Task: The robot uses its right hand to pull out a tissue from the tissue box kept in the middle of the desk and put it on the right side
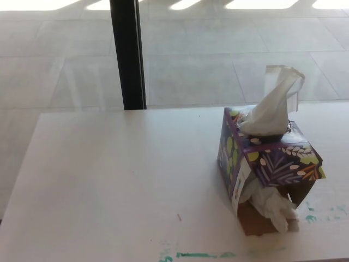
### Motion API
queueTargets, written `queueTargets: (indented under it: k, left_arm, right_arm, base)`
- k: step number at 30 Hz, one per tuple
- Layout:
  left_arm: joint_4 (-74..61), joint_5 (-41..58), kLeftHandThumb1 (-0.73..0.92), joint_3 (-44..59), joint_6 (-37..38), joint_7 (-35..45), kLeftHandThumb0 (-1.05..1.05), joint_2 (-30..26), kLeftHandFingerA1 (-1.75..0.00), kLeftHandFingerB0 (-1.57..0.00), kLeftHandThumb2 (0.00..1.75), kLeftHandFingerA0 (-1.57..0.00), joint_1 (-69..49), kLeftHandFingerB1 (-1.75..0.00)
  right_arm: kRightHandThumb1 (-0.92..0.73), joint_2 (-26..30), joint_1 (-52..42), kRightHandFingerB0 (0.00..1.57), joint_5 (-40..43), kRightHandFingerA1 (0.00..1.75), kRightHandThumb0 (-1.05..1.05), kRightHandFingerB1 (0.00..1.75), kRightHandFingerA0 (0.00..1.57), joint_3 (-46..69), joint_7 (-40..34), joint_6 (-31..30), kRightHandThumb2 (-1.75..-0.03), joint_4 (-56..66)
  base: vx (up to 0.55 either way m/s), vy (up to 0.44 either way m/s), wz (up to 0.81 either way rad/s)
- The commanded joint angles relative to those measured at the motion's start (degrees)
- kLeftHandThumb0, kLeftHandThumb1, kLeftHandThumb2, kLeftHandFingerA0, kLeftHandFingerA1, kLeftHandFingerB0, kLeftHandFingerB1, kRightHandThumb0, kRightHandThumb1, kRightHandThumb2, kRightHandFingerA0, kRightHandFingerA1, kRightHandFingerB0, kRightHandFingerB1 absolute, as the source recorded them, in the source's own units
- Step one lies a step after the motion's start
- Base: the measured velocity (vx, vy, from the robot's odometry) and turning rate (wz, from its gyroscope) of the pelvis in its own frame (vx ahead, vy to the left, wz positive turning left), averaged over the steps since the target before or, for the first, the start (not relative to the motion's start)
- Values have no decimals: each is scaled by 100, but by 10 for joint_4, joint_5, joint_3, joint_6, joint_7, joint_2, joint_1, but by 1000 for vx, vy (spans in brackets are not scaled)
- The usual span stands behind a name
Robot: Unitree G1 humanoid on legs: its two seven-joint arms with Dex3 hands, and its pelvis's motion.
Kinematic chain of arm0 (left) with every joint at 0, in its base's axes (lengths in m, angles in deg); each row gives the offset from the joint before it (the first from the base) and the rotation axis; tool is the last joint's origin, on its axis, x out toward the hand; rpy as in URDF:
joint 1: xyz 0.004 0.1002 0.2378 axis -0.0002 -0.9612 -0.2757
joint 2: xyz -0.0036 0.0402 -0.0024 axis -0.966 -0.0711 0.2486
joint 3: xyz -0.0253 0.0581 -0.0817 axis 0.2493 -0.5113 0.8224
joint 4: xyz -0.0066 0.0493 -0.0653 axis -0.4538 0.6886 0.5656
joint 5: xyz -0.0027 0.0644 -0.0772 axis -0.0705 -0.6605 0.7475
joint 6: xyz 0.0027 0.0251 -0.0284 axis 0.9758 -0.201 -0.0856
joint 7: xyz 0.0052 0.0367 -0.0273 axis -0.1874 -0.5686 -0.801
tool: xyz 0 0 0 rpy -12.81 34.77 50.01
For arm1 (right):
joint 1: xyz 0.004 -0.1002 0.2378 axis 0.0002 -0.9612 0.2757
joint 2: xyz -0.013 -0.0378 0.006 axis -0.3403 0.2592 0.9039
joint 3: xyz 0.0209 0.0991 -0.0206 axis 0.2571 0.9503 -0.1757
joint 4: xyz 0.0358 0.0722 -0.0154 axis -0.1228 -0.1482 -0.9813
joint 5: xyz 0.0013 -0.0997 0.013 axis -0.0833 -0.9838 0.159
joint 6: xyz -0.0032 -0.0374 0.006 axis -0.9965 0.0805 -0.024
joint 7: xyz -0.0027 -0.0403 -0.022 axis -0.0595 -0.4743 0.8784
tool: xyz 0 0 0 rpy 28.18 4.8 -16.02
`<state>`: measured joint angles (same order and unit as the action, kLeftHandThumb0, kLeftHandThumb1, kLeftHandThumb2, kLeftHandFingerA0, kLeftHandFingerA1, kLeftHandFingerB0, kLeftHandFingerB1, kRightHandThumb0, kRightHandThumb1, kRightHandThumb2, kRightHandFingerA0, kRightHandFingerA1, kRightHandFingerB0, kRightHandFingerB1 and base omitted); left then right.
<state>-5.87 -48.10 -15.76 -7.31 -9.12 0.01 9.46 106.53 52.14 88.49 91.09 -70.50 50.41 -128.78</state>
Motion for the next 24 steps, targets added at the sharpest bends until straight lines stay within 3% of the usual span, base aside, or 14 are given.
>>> queueTargets:
  k: [1,4,5,6,7,8,10,11,12,14,15,20,21,24]
  left_arm:
    - [19,16,71,7,27,41,-73,-13,-62,-37,107,-55,5,-53]
    - [21,16,71,7,28,42,-72,-13,-62,-37,108,-56,7,-54]
    - [20,16,89,6,30,43,-75,-13,-49,-44,67,-62,6,-40]
    - [19,15,70,5,33,45,-72,-13,-61,-37,108,-54,3,-54]
    - [22,16,89,6,26,44,-74,-13,-49,-43,67,-62,6,-39]
    - [22,16,71,7,25,45,-72,-14,-62,-37,107,-54,7,-53]
    - [25,16,70,7,27,45,-72,-14,-62,-37,108,-54,8,-53]
    - [24,15,89,6,28,46,-75,-14,-51,-42,67,-63,2,-39]
    - [21,15,71,6,27,46,-73,-14,-62,-37,108,-55,-1,-53]
    - [21,15,71,6,23,46,-73,-15,-62,-37,108,-55,-1,-54]
    - [25,16,89,7,20,45,-73,-14,-49,-44,67,-62,2,-39]
    - [33,20,89,12,26,46,-71,-13,-50,-46,66,-64,-1,-39]
    - [29,18,88,10,27,48,-73,-14,-52,-45,67,-65,-2,-40]
    - [32,17,89,9,27,46,-73,-14,-50,-44,67,-64,0,-40]
  right_arm:
    - [-56,27,17,61,88,90,-54,58,91,64,31,29,-57,37]
    - [-57,35,26,55,90,91,-56,56,85,76,42,32,-57,46]
    - [-60,59,38,42,70,104,-60,53,83,70,26,13,-59,90]
    - [-62,76,46,37,70,116,-62,51,96,71,25,-15,-59,119]
    - [-47,87,58,30,79,116,-73,57,93,77,8,-56,-89,206]
    - [-48,98,72,27,89,116,-77,55,80,81,9,-69,-87,242]
    - [-48,100,84,25,107,115,-75,53,78,89,8,-92,-84,291]
    - [-62,113,111,28,116,101,-66,39,64,90,-7,-127,-59,341]
    - [-62,137,150,30,98,88,-70,38,60,83,-19,-142,-59,357]
    - [-64,151,177,28,92,81,-67,37,50,78,-16,-153,-60,376]
    - [-52,165,198,20,91,71,-68,46,42,72,-15,-176,-88,398]
    - [-68,234,337,20,-6,59,-63,30,41,-31,-1,-253,-61,490]
    - [-53,240,361,12,-13,61,-65,44,33,-51,15,-247,-89,482]
    - [-52,243,420,13,-23,58,-63,43,30,-103,49,-250,-86,468]
  base:
    - [0,0,0]
    - [0,0,0]
    - [0,0,0]
    - [0,0,0]
    - [0,0,0]
    - [0,0,0]
    - [0,0,0]
    - [0,0,0]
    - [0,0,0]
    - [0,0,0]
    - [0,0,0]
    - [0,0,0]
    - [0,0,0]
    - [0,0,0]
